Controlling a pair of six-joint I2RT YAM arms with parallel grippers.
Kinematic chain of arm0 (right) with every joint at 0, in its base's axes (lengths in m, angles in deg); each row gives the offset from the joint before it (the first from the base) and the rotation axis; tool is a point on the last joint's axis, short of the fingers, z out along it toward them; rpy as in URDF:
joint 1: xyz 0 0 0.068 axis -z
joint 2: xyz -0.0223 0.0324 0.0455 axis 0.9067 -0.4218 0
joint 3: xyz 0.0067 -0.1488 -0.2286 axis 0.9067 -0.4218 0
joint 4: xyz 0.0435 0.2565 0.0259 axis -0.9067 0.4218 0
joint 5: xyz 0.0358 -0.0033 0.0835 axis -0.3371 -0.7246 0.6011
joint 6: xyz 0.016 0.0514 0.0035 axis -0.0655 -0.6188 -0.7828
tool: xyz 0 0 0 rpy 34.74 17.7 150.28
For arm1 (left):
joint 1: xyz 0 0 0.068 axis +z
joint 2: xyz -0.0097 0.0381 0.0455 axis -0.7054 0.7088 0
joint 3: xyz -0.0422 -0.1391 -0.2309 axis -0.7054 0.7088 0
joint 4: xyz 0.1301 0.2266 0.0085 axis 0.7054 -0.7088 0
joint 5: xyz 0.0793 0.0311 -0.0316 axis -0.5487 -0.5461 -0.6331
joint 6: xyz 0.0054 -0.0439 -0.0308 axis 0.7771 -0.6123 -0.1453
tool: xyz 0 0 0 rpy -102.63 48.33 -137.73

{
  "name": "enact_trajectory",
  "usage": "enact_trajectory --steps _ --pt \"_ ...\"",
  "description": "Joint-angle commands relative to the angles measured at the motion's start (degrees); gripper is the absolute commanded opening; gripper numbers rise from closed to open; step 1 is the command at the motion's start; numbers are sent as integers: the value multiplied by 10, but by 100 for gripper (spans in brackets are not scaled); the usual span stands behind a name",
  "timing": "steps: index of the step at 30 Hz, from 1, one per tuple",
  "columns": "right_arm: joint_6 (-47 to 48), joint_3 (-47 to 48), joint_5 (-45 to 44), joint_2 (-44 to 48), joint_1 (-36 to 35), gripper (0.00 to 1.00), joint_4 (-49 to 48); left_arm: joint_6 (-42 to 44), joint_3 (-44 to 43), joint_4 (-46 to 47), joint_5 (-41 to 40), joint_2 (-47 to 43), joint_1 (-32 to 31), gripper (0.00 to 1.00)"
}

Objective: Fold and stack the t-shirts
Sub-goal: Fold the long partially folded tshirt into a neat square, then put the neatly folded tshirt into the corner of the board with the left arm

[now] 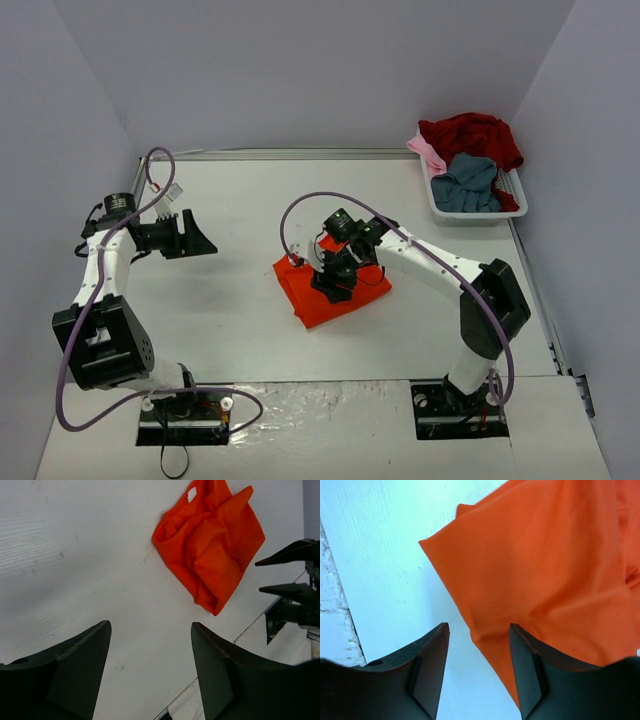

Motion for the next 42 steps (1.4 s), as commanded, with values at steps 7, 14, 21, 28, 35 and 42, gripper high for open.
enact_trajectory --steps 7,14,21,28,35,42 --pt "80 -37 -19 -12 -19 53 20 -69 -28 52 23 4 15 66" --pt "92 -25 -8 -79 -23 56 12 -79 -15 62 20 -13 44 67" --pt "73 7 -16 -86 -66 57 12 -74 0 69 13 -23 46 67" --pt "58 16 -40 -98 -107 57 13 -71 13 74 11 -41 46 68" --pt "36 31 -83 -70 -134 59 7 -76 23 83 10 -58 46 69" --pt "-1 33 -178 -66 -137 60 -42 -80 30 97 11 -81 53 69"
